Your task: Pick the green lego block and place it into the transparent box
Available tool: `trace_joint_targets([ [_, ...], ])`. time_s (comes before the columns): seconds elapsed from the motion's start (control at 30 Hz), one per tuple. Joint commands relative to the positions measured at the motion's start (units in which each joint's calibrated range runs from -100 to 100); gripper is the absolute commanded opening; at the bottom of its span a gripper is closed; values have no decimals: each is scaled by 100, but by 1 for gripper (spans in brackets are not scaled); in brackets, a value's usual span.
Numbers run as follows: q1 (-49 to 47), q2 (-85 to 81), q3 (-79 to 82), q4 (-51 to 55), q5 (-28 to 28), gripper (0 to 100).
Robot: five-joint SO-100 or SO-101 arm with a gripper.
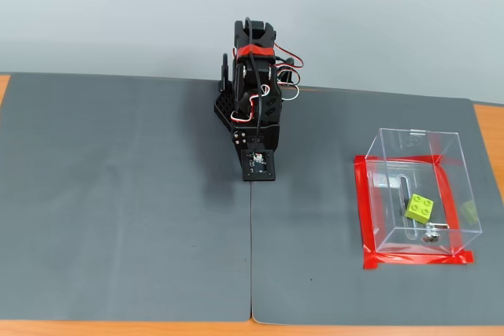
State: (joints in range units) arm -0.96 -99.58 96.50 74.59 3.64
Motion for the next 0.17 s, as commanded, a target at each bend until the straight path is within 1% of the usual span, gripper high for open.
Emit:
trace_joint_targets([
  [0.0,-20,25,-419,33,14,2],
  [0.13,-20,25,-419,33,14,2],
])
